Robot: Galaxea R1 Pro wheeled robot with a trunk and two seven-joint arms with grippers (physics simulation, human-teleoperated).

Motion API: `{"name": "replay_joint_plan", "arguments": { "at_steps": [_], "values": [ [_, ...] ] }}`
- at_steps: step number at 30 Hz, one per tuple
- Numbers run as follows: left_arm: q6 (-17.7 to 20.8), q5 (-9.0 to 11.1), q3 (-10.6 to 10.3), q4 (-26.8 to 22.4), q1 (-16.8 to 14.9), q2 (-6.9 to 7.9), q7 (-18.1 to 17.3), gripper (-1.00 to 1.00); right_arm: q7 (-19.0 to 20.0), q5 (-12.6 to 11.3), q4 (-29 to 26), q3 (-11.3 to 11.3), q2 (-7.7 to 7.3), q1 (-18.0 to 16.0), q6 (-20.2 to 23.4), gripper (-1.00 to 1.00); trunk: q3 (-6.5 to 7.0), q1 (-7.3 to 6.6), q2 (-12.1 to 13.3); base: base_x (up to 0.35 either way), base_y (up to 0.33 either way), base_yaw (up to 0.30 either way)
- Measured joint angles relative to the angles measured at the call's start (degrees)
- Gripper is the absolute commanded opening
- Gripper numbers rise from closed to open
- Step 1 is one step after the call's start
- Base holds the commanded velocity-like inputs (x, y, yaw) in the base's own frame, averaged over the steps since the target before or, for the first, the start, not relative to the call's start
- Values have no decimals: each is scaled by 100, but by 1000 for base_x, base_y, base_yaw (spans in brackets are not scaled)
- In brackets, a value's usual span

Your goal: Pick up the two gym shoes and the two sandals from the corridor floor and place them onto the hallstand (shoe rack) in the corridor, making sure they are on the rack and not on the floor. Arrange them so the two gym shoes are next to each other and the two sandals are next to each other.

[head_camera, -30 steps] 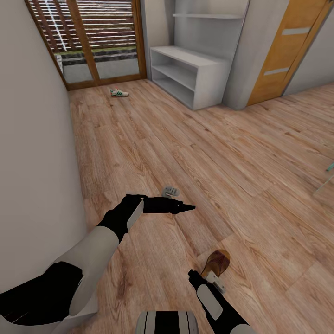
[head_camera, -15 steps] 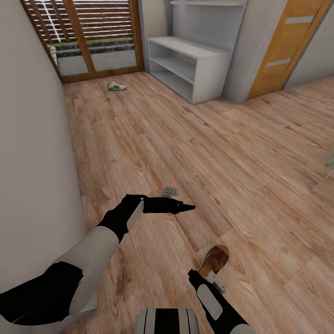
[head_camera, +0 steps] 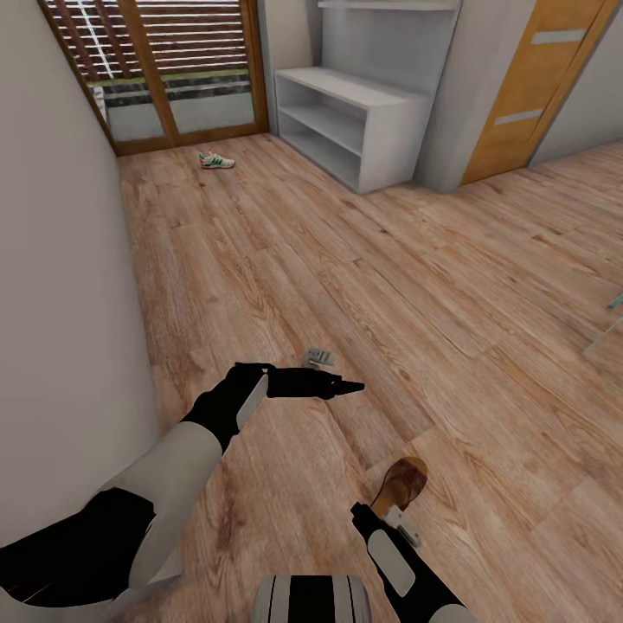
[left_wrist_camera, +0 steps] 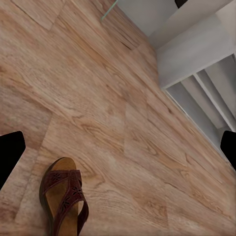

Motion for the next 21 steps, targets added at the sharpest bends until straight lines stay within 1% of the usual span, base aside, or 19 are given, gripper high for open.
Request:
{"name": "replay_joint_plan", "arguments": {
  "at_steps": [10, 16, 21],
  "values": [
    [5, 10, 1, 0, 0, 0, 1, 100, 0, 6, -14, -14, 0, 0, 0, 100, 0, 0, 0, 9, 0, 0],
    [3, 14, 1, 7, 0, 0, 2, 100, 0, 7, -18, -16, 0, 0, 0, 100, 0, -2, 0, 153, 0, 0],
    [2, 15, 1, 1, 0, 0, 1, 100, 0, 7, -19, -16, 0, 0, -5, 100, 0, 0, 0, 65, 0, 0]
  ]
}}
